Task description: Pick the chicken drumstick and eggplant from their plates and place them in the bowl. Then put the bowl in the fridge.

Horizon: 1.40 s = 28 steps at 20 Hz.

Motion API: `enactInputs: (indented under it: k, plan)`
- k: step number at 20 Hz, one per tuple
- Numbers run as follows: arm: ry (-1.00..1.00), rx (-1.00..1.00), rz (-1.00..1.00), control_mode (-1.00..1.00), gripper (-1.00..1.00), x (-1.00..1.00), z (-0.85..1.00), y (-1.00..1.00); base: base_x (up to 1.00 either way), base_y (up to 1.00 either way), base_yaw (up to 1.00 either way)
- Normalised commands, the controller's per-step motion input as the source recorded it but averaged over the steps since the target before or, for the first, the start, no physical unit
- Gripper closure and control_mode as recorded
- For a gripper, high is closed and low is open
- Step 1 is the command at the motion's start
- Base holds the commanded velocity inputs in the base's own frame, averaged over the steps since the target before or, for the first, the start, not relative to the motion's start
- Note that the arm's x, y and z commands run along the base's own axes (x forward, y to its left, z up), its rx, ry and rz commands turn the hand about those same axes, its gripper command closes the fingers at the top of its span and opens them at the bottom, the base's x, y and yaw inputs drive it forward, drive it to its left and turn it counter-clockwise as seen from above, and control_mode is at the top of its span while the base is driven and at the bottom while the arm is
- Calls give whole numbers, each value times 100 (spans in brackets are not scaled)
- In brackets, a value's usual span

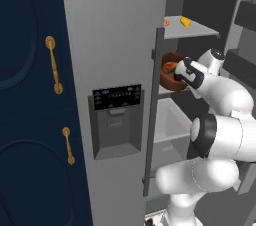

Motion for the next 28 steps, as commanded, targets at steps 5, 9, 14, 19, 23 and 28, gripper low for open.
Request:
enactInputs:
  k: [5, 9, 14, 19, 23, 28]
  plan:
    - [0, 0, 0, -100, 100, 46, -28, -16, 0, 0, 0]
    - [0, 0, 0, -100, 100, 34, -10, -16, 0, 0, 0]
    - [0, 0, 0, -100, 100, 44, -4, -10, 0, 0, 0]
    - [0, 0, 0, -100, 100, 54, -9, -9, 0, 0, 0]
    - [-1, -1, 0, -100, -100, 24, -31, -2, 0, 0, 0]
    - [-13, -2, 0, -100, -100, 5, -1, 8, 0, 0, 0]
